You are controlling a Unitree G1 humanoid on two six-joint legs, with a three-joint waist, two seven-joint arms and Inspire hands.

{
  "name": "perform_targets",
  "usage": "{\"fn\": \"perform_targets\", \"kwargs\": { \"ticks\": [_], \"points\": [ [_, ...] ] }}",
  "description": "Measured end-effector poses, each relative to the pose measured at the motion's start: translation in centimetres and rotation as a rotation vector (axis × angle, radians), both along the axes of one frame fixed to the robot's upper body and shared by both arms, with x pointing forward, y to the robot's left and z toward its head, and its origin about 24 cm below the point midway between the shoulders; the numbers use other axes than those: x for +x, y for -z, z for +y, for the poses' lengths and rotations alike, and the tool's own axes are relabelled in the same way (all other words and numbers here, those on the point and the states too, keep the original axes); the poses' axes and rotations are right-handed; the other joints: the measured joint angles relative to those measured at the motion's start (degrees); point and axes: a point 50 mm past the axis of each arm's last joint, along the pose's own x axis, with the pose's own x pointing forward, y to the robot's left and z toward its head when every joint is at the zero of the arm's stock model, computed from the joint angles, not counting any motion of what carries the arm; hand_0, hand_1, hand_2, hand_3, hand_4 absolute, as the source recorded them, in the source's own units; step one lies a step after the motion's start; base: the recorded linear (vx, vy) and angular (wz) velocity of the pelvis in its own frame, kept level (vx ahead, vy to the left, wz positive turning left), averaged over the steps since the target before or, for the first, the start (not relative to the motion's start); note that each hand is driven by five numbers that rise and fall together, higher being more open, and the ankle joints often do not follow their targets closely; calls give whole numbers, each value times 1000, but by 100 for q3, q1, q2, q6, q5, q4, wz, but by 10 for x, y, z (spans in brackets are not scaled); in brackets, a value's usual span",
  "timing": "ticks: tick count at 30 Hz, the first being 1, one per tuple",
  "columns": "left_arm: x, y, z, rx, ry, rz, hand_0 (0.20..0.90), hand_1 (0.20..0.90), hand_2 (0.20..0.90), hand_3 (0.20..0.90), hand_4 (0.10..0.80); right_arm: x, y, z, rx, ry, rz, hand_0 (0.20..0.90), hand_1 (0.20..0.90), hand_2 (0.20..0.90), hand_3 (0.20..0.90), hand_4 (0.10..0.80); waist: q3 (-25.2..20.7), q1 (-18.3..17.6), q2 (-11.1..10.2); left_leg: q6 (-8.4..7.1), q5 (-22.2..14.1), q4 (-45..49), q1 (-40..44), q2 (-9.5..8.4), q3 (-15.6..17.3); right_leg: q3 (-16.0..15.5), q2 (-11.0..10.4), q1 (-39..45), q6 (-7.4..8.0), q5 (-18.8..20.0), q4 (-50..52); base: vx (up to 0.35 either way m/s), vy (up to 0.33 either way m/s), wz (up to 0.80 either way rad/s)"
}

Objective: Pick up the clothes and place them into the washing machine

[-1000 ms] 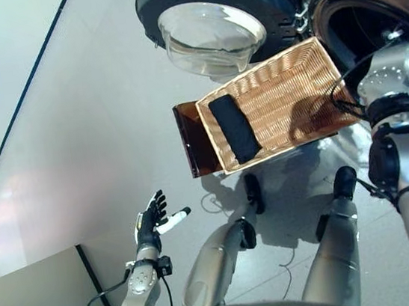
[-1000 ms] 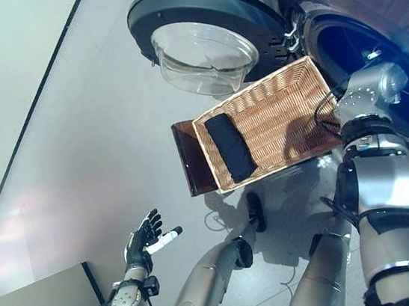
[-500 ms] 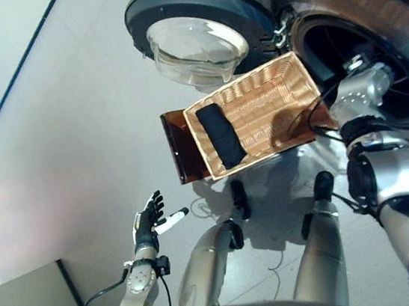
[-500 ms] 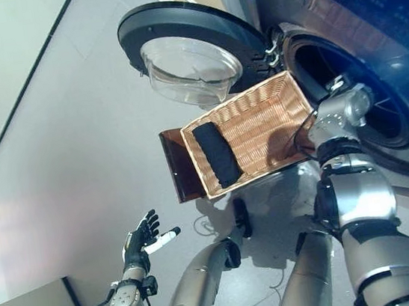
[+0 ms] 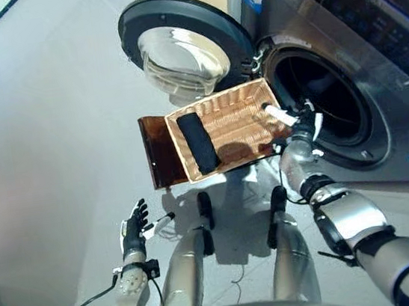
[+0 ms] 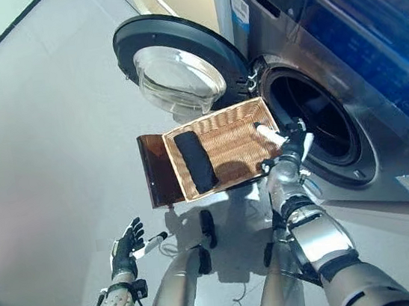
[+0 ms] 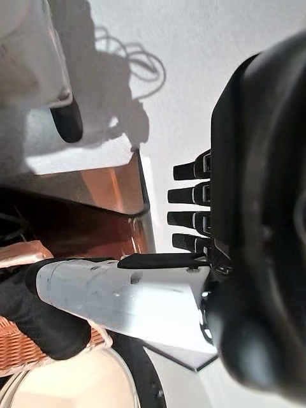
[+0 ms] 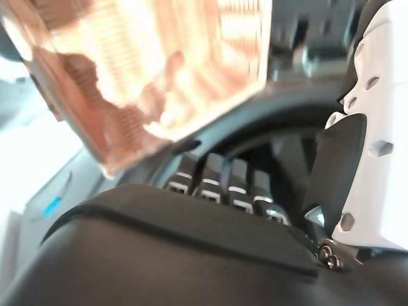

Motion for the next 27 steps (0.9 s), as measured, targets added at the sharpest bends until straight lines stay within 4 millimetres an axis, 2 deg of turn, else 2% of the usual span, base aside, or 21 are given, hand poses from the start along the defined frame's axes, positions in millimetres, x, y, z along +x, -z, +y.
{"fn": "perform_targets", "kwargs": {
  "ticks": [4, 8, 13, 19, 24, 27],
  "points": [
    [0, -2, 13, 32, -65, -9, 900, 900, 900, 900, 800, 0, 5, 14, -194, -113, 74, 900, 900, 900, 900, 800, 6, 70, -178, 1, -1, 28, -4, -14, -93, -44, 19, 63, -20, 47, 43, -8, -16, 13],
    [1, -4, 19, 63, -70, -12, 900, 900, 900, 900, 800, 1, 9, 21, -300, -167, 150, 900, 900, 900, 900, 800, 20, 207, -224, -3, 2, 34, -25, 18, -209, -195, 35, 136, -72, 46, 49, -5, -9, 13],
    [13, -19, 23, 75, -74, -87, 900, 900, 900, 900, 800, 7, 2, 29, -333, -188, 157, 900, 900, 900, 900, 800, 91, 357, -327, -29, -6, 199, -217, 39, -414, -413, 49, 106, -129, -53, 199, -7, -6, 19],
    [39, -54, 28, 107, -73, -257, 900, 900, 900, 900, 800, 18, -18, 34, -368, -196, 116, 900, 900, 900, 900, 800, 327, 590, -456, -70, -42, 554, -572, 39, -727, -690, -85, -121, -159, -419, 781, 5, -24, 29],
    [52, -67, 32, 132, -80, -311, 900, 900, 900, 900, 800, 22, -23, 42, -360, -206, 114, 900, 900, 900, 900, 800, 529, 793, -474, -73, -48, 781, -814, 39, -879, -804, -137, -260, -192, -655, 1173, 32, -31, 28],
    [53, -70, 32, 142, -92, -325, 900, 900, 900, 900, 800, 22, -21, 42, -359, -202, 132, 900, 900, 900, 900, 800, 626, 950, -477, -76, -46, 838, -908, 21, -905, -873, -205, -313, -177, -766, 1347, 29, -15, 24]
  ]
}}
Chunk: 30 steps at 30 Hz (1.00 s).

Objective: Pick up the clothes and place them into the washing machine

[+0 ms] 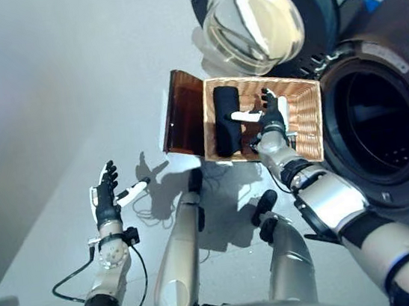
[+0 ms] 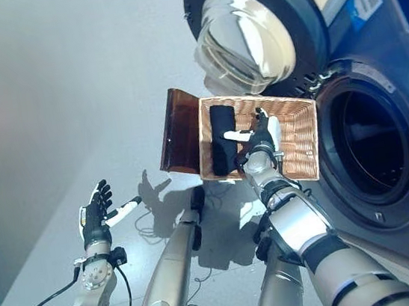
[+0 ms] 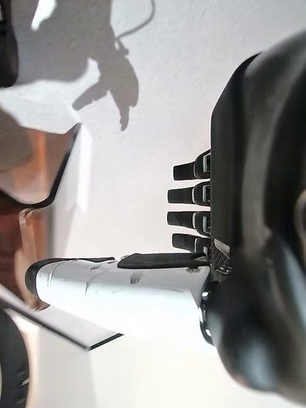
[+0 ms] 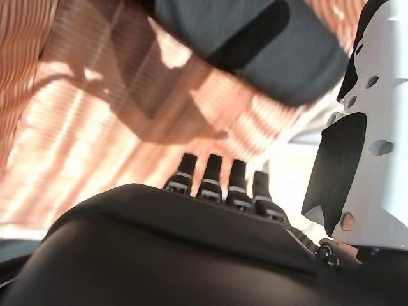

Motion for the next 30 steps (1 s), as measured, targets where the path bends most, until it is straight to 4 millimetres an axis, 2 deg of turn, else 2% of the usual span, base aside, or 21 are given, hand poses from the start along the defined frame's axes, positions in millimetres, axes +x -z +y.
{"fn": "perform_targets", "kwargs": {
  "ticks": [4, 8, 10, 11, 12, 13, 14, 16, 22, 30],
  "points": [
    [2, -6, -2, 4, 7, -30, 900, 900, 900, 900, 800, 1, -2, -5, -8, 25, 21, 900, 900, 900, 900, 800, 19, 145, -7, -6, 5, 79, -230, -7, -51, -146, -68, -130, -12, -98, 128, 22, -16, 22],
    [7, -17, -6, 5, 15, -75, 900, 900, 900, 900, 800, 3, -6, -7, -6, 40, 22, 900, 900, 900, 900, 800, 51, 175, -15, -25, 20, 161, -407, -107, -163, -242, -163, -206, -20, -186, 293, 16, -31, 24],
    [13, -28, -13, 6, 44, -130, 900, 900, 900, 900, 800, 1, -5, -19, -13, 82, 40, 900, 900, 900, 900, 800, 63, 274, -24, -29, 23, 160, -463, -183, -257, -267, -206, -241, -10, -285, 388, 21, -48, 34],
    [17, -37, -17, 3, 60, -171, 900, 900, 900, 900, 800, 1, -7, -28, -21, 112, 55, 450, 450, 450, 450, 478, 74, 344, -18, -30, 26, 172, -526, -193, -280, -297, -245, -281, -3, -335, 446, 20, -25, 36],
    [20, -45, -19, 5, 70, -203, 900, 900, 900, 900, 800, 1, -10, -34, -27, 131, 54, 359, 359, 359, 359, 414, 97, 390, 9, -31, 28, 202, -587, -197, -286, -359, -283, -302, 8, -395, 515, 7, -10, 31],
    [23, -50, -21, 7, 77, -228, 900, 900, 900, 900, 800, 1, -12, -38, -36, 148, 48, 233, 233, 233, 233, 324, 139, 433, 11, -37, 36, 205, -602, -203, -292, -387, -304, -315, 0, -433, 562, 0, -21, 30],
    [26, -58, -23, 5, 82, -263, 900, 900, 900, 900, 800, 2, -17, -43, -43, 164, 43, 200, 200, 200, 200, 300, 243, 491, 35, -52, 49, 202, -604, -228, -314, -391, -326, -321, 5, -489, 621, 10, -21, 24],
    [26, -61, -24, 8, 84, -274, 900, 900, 900, 900, 800, 3, -21, -45, -47, 195, 28, 200, 200, 200, 200, 300, 292, 467, 69, -66, 63, 195, -612, -285, -362, -410, -360, -334, 9, -549, 698, 14, -15, 20],
    [26, -61, -25, 19, 83, -278, 900, 900, 900, 900, 800, 0, -36, -79, -89, 300, 39, 200, 200, 200, 200, 300, 325, 609, 135, -69, 64, 184, -681, -311, -421, -444, -417, -413, -12, -665, 800, 2, 25, 8],
    [26, -60, -26, 21, 85, -273, 900, 900, 900, 900, 800, -3, -30, -81, -41, 323, 54, 200, 200, 200, 200, 300, 315, 654, 195, -58, 55, 194, -608, -378, -398, -410, -506, -379, -24, -738, 884, 8, 30, 4]
  ]
}}
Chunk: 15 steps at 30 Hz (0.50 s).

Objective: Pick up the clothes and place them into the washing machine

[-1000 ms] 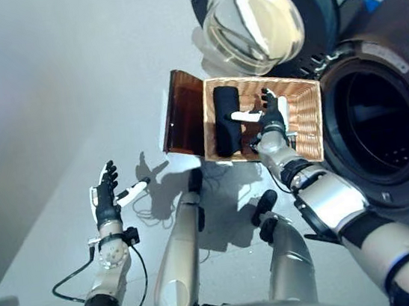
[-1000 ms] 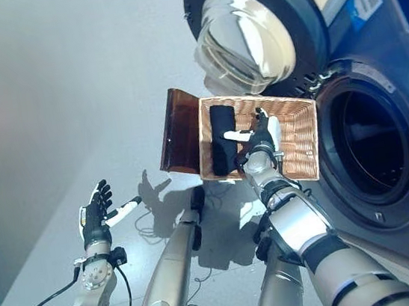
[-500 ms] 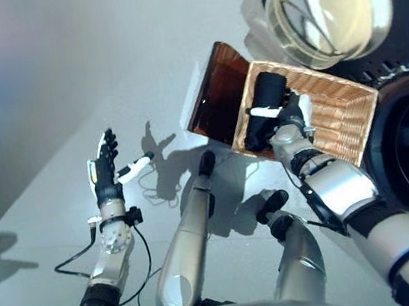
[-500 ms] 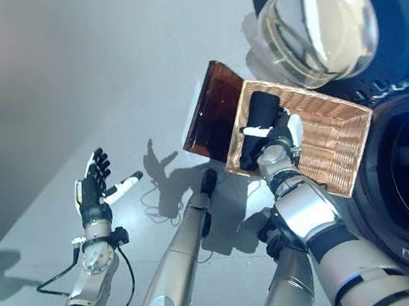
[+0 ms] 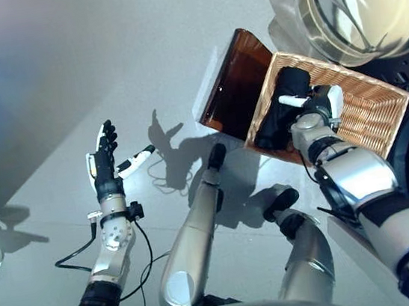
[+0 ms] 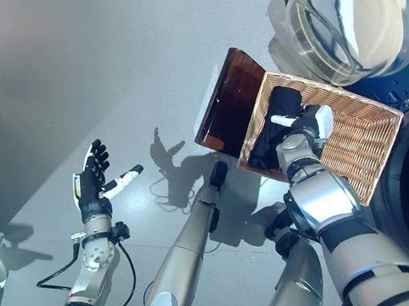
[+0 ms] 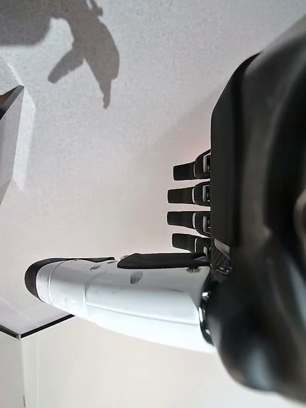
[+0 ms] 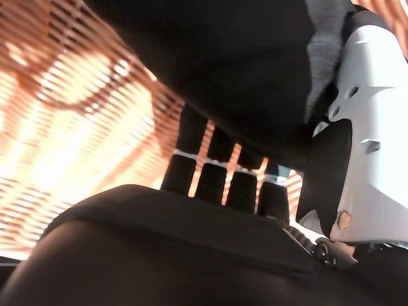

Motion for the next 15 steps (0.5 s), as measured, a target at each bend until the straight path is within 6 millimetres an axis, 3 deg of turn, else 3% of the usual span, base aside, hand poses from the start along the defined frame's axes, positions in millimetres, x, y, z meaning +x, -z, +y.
{"fn": "perform_targets", "kwargs": {
  "ticks": [5, 7, 14, 15],
  "points": [
    [-3, 4, -4, 6, 33, 20, 900, 900, 900, 900, 800, -21, 36, -14, 60, 69, 94, 200, 200, 200, 200, 300, -15, 115, 136, 52, -37, -100, 530, 4, 151, 125, -25, 412, 42, 25, -102, 30, 35, -11],
    [-9, 15, -6, 11, 71, 72, 900, 900, 900, 900, 800, -35, 55, -25, 80, 105, 142, 200, 200, 200, 200, 300, -69, 117, 280, 111, -82, -145, 861, 12, 248, 218, -19, 692, 45, 84, -236, 63, 52, -28],
    [-31, 41, -3, -19, 95, 190, 900, 900, 900, 900, 800, -82, 96, -63, 115, 238, 238, 200, 200, 200, 200, 300, -615, -264, 485, 267, -134, -510, 1487, -5, 770, 631, 37, 1150, 369, 569, -1036, 39, 60, -34],
    [-33, 46, -1, -18, 94, 211, 900, 900, 900, 900, 800, -87, 100, -66, 163, 261, 222, 200, 200, 200, 200, 300, -676, -369, 523, 385, -69, -611, 1624, 8, 889, 717, 74, 1250, 433, 729, -1252, -65, 77, -55]
  ]
}}
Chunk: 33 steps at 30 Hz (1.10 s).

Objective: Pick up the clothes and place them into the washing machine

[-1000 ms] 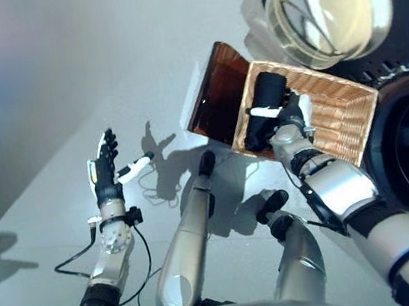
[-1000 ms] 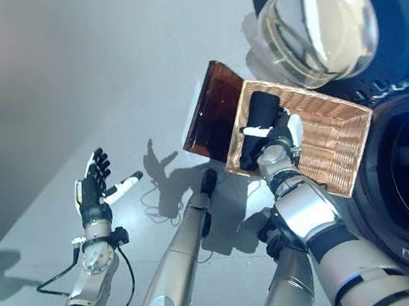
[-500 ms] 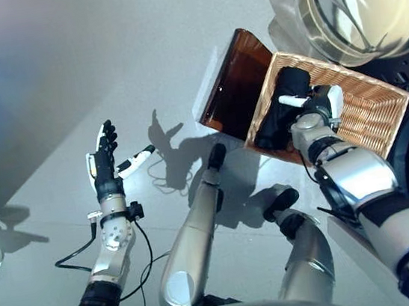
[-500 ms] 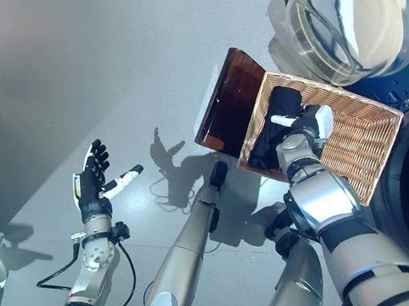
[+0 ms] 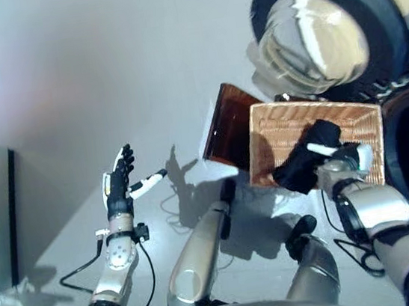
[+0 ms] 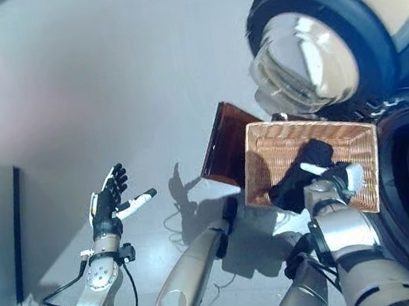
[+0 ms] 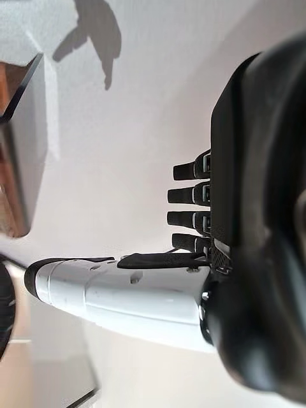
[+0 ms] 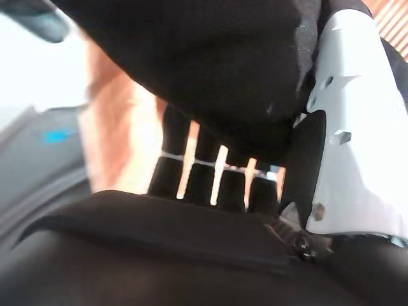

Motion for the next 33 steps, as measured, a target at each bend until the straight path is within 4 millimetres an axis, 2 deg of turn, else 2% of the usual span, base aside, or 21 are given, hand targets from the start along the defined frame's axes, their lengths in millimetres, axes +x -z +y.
{"fn": "perform_targets", "kwargs": {
  "ticks": [1, 2, 4, 6, 7, 8, 10, 12, 15, 17, 21, 24, 28, 33],
  "points": [
    [-3, 7, 2, 4, -5, 35, 900, 900, 900, 900, 800, -3, 3, -1, 9, 12, -14, 200, 200, 200, 200, 300, -85, -30, 16, 23, -1, -105, 122, -16, 104, 34, 34, 110, 47, 144, -162, 5, 44, -53],
    [-4, 10, 2, 1, -5, 46, 900, 900, 900, 900, 800, -5, 4, -3, 6, 17, -14, 200, 200, 200, 200, 300, -118, -66, 39, -19, -84, -132, 179, -17, 110, 77, 41, 165, 66, 173, -262, -8, 47, -49],
    [-7, 16, 4, 2, -14, 73, 900, 900, 900, 900, 800, -6, 8, 1, 52, 17, -91, 200, 200, 200, 200, 300, -303, -400, 51, 24, -69, -251, 271, -5, 281, 190, 81, 227, 64, 365, -636, -28, 27, -40],
    [-17, 28, 10, 3, -43, 131, 900, 900, 900, 900, 800, 7, 5, 22, 133, -43, -262, 200, 200, 200, 200, 300, -332, -663, 39, 54, -106, -334, 376, 18, 521, 439, 153, 256, 85, 552, -930, -9, 25, -65],
    [-21, 33, 10, -3, -47, 157, 900, 900, 900, 900, 800, 12, 3, 36, 174, -88, -350, 200, 200, 200, 200, 300, -354, -820, 28, 75, -127, -387, 408, 16, 662, 591, 163, 231, 125, 654, -1055, 12, 32, -75],
    [-24, 36, 8, -17, -51, 170, 900, 900, 900, 900, 800, 14, 3, 56, 252, -123, -442, 200, 200, 200, 200, 300, -366, -1014, 27, 77, -148, -394, 426, 13, 770, 648, 168, 216, 89, 749, -1220, 8, 32, -71],
    [-25, 43, 1, -55, -54, 194, 900, 900, 900, 900, 800, 12, 3, 77, 379, -127, -581, 200, 200, 200, 200, 300, -374, -1203, 20, 118, -209, -392, 427, 16, 949, 848, 187, 140, 87, 914, -1366, 10, 4, -60],
    [-23, 45, -10, -78, -9, 201, 900, 900, 900, 900, 800, 10, 11, 90, 491, -72, -612, 200, 200, 200, 200, 300, -378, -1268, 28, 118, -234, -387, 425, 37, 1063, 913, 195, 128, 147, 1052, -1498, 9, -18, -36],
    [-23, 48, -26, -122, 37, 208, 900, 900, 900, 900, 800, 5, 17, 97, 667, 124, -743, 200, 200, 200, 200, 300, -363, -1241, 69, 115, -231, -382, 374, 90, 1130, 981, 253, 4, 141, 1078, -1472, 11, 11, -16],
    [-25, 53, -32, -156, 42, 227, 900, 900, 900, 900, 800, 6, 14, 98, 704, 167, -815, 200, 200, 200, 200, 300, -358, -1242, 182, 109, -225, -373, 314, 94, 1154, 1022, 260, -88, 130, 1070, -1422, -2, 2, -5],
    [-26, 51, -38, -227, 24, 214, 900, 900, 900, 900, 800, 10, 2, 94, 759, 249, -969, 200, 200, 200, 200, 300, -231, -1231, 609, 93, -213, -272, 177, 71, 1098, 1039, 204, -376, 110, 858, -929, 37, 9, 11],
    [-25, 50, -38, -239, 19, 201, 900, 900, 900, 900, 800, 13, -3, 97, 795, 267, -1016, 200, 200, 200, 200, 300, -125, -1207, 813, 91, -195, -164, 83, 74, 1073, 1065, 183, -580, 81, 706, -565, -37, 0, 11],
    [-26, 49, -40, -245, 25, 194, 900, 900, 900, 900, 800, 21, -13, 106, 840, 281, -1070, 200, 200, 200, 200, 300, 20, -1213, 916, 64, -188, 45, -210, 92, 1090, 1194, 180, -1035, 56, 540, -116, -7, 17, 4],
    [-29, 52, -45, -252, 42, 208, 900, 900, 900, 900, 800, 21, -15, 106, 838, 306, -1108, 200, 200, 200, 200, 300, 145, -1240, 939, 47, -179, 118, -309, 99, 1094, 1243, 184, -1171, 51, 519, -42, 26, 24, -4]
  ]
}}
